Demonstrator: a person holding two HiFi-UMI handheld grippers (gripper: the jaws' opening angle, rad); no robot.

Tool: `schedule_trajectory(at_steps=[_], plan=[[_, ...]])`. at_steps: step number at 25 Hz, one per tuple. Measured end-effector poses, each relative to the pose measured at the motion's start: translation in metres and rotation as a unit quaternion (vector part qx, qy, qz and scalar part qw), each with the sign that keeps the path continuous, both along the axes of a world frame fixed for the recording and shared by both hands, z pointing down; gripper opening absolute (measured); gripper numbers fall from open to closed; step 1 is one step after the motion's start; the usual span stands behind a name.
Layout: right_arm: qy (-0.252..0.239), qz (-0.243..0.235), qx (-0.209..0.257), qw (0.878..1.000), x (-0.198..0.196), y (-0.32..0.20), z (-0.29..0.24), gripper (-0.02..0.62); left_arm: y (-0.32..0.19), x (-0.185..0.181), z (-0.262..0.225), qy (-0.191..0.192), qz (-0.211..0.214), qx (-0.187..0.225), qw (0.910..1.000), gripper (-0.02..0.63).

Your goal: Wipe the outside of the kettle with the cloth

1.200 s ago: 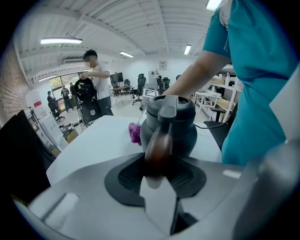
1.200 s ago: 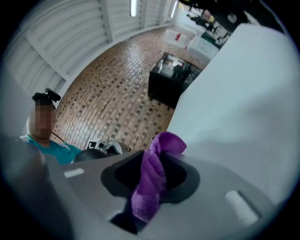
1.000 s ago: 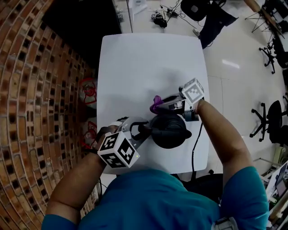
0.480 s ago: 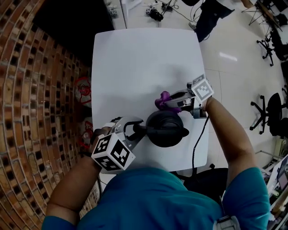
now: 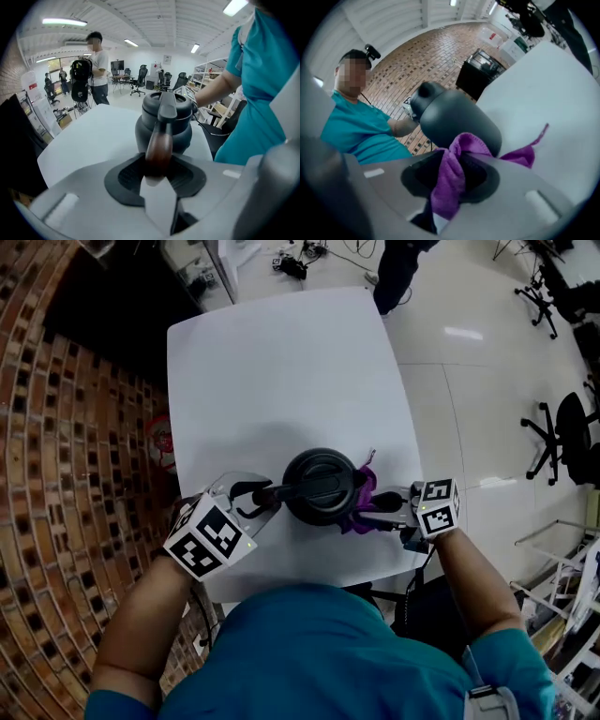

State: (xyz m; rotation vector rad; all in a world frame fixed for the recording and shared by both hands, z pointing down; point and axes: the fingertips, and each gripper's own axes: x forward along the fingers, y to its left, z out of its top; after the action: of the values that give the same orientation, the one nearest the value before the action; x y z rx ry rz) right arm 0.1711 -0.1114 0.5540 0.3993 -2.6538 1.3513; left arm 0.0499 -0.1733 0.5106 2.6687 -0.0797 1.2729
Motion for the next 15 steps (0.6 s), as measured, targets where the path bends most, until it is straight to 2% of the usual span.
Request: schedule_trajectory(at_steps=[4, 7, 9, 12, 15], plan=[[0.004, 0.081, 0.050, 0.995, -0.030, 0.008, -0.016, 0.094, -0.011, 0.003, -0.007, -0.023, -0.006, -0.026, 0.9994, 0.126], [-0.004, 0.153, 0.043, 0.987, -0.039, 0.005, -0.026, 0.094, -0.015, 0.007, -0.007, -0.034, -0.016, -0.032, 0.9988, 0.127], [-0.047, 0.204, 0.012, 0.978, -0.048, -0.001, -0.035, 0.094, -0.014, 0.011, -0.008, -0.038, -0.023, -0.045, 0.9980, 0.126], [-0.118, 0.292, -0.070, 0.947, -0.059, -0.015, -0.033, 0.094, -0.013, 0.013, -0.008, -0.050, -0.020, -0.051, 0.9972, 0.126], [-0.170, 0.327, -0.142, 0.919, -0.077, -0.025, -0.025, 0.092, -0.010, 0.015, -0.008, -0.059, -0.007, -0.045, 0.9972, 0.124]])
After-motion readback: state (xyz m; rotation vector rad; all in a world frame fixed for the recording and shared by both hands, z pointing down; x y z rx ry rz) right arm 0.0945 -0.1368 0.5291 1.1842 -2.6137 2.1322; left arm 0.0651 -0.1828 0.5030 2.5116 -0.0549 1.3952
